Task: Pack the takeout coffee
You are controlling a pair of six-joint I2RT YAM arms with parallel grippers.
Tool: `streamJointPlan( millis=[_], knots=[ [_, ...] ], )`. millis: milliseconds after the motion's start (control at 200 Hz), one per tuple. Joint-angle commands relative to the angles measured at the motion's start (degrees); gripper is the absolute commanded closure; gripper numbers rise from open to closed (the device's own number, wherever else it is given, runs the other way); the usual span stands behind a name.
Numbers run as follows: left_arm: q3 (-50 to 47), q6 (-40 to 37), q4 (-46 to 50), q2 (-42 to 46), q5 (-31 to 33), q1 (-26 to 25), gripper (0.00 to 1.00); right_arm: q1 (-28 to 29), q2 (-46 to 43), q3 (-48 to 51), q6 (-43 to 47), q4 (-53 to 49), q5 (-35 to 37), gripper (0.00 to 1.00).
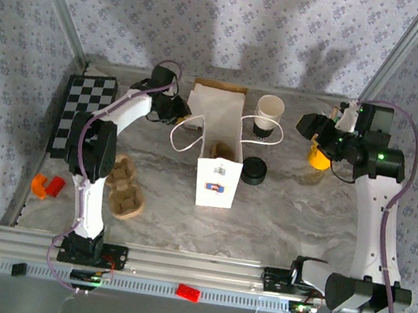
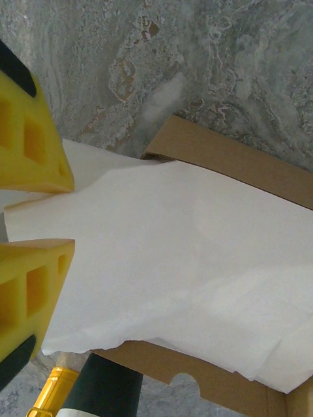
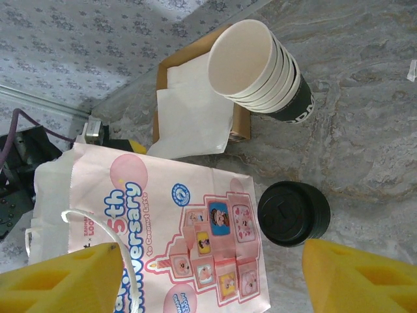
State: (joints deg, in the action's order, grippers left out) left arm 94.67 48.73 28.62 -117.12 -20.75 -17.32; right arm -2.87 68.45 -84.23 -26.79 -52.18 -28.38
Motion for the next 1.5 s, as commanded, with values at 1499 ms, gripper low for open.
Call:
streamJointPlan(
  millis=[1499],
  knots=[
    [11.6, -7.1, 7.0, 13.2, 2.4, -1.1, 1.00, 7.4, -0.4, -5.7, 4.2, 3.1, 2.6, 0.24]
  ],
)
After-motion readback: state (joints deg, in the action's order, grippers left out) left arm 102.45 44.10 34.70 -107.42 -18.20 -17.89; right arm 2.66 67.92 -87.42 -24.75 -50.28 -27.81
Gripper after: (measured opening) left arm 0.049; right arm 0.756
